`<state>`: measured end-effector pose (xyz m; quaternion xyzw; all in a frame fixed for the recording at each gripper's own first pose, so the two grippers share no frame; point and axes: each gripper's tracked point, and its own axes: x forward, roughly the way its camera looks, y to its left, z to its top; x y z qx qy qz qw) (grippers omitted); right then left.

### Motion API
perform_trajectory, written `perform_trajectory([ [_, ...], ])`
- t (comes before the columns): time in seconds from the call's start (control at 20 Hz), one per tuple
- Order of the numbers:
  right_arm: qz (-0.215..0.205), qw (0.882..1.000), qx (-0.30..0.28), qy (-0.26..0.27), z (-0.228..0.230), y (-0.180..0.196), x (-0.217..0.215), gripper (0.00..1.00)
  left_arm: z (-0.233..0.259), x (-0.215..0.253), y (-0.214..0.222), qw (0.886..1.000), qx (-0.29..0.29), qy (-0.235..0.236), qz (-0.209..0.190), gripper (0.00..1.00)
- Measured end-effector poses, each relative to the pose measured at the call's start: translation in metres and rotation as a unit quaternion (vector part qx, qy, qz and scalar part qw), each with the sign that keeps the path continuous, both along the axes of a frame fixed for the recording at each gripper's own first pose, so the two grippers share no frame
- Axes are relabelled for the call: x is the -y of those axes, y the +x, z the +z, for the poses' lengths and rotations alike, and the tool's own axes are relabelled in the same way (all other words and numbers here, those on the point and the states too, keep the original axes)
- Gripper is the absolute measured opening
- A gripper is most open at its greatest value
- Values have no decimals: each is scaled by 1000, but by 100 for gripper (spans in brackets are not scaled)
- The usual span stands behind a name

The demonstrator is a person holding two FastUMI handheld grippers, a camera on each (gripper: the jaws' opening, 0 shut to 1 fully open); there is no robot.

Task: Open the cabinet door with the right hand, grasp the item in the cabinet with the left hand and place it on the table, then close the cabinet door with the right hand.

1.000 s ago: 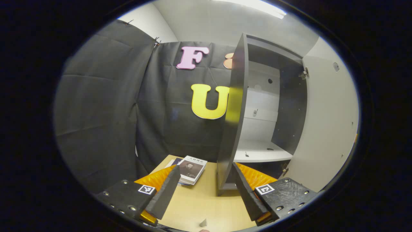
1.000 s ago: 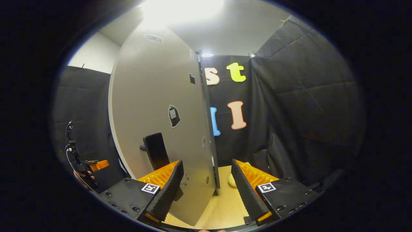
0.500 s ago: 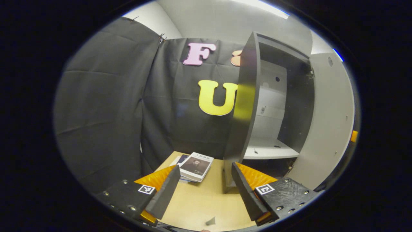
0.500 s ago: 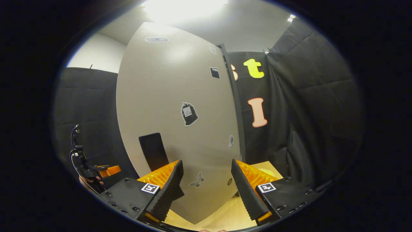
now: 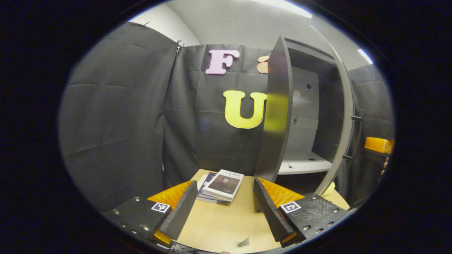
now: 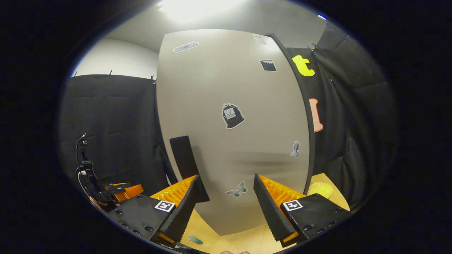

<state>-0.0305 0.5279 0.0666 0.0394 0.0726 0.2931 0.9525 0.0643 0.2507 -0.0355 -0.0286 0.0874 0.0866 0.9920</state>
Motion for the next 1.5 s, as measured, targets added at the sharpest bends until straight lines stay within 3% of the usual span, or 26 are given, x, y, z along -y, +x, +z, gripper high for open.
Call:
perform_trajectory([
  [0.35,-29,999,-7,-11,-5,14,31,95,8,28,-5,1000,11,-2,-10,96],
  [0.8,-113,993,23,-18,8,25,176,95,44,95,4,999,44,-13,-26,97],
  [1.0,-116,993,14,-5,15,39,222,95,64,121,5,998,50,-14,-30,96],
  [1.15,-124,992,26,-20,24,52,254,96,82,142,-1,996,71,-49,-27,97],
  [1.35,-123,991,41,-29,29,57,275,92,84,179,-22,991,91,-97,-23,96],
  [1.4,-120,991,41,-31,26,56,278,100,79,190,-28,990,89,-102,-24,96],
  [1.5,-112,992,38,-35,21,54,281,96,73,200,-40,993,79,-87,-17,96],
])
